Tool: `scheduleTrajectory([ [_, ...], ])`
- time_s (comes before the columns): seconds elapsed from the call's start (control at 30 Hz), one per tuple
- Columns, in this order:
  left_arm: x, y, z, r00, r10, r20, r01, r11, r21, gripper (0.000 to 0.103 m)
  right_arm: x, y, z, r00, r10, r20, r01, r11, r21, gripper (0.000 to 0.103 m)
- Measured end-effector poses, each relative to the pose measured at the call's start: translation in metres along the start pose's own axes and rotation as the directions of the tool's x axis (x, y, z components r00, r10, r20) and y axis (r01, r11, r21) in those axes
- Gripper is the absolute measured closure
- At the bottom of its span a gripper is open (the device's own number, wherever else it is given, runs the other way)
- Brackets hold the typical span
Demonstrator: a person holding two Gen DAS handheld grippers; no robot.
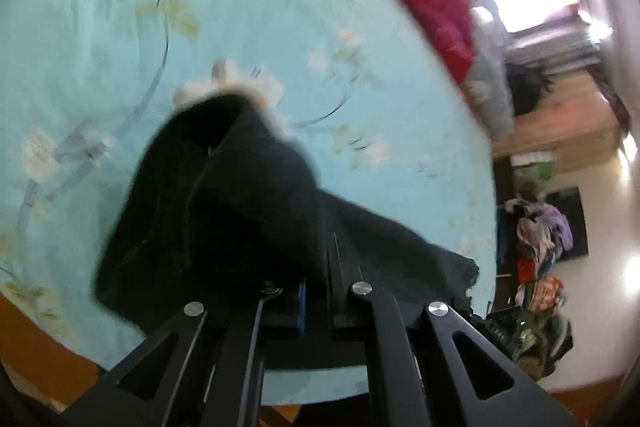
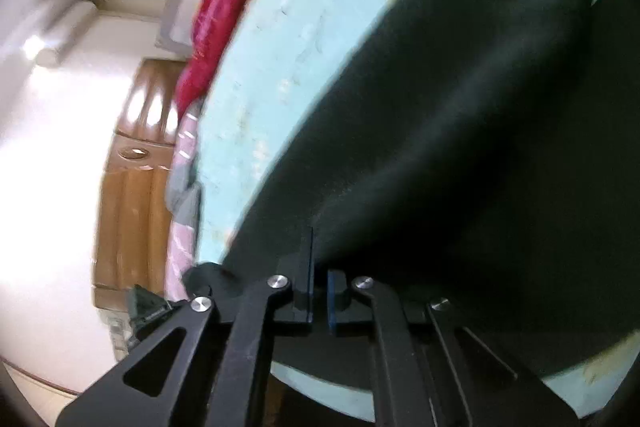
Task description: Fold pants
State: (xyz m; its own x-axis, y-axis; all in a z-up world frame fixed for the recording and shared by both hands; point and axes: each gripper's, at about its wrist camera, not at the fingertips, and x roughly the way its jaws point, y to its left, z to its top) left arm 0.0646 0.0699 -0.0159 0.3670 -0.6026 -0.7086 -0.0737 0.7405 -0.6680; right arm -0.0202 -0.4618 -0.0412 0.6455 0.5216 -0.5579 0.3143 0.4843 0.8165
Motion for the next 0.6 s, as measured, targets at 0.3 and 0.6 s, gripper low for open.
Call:
scheduleTrajectory([
  [0.3, 0.02, 0.078, -0.055, 0.988, 0.083, -0.131, -0.098, 0.989, -0.112, 0.09, 0.005, -0.03, -0.057, 0.982, -0.11, -0.153, 0.105, 0.994, -0.037, 0.097],
  [0.6, -0.049, 0.042, -0.053, 0.998, 0.023, -0.058, -0.017, 0.995, 0.102, 0.041, -0.044, -0.022, -0.04, 0.984, -0.165, -0.067, 0.159, 0.984, -0.085, 0.079],
])
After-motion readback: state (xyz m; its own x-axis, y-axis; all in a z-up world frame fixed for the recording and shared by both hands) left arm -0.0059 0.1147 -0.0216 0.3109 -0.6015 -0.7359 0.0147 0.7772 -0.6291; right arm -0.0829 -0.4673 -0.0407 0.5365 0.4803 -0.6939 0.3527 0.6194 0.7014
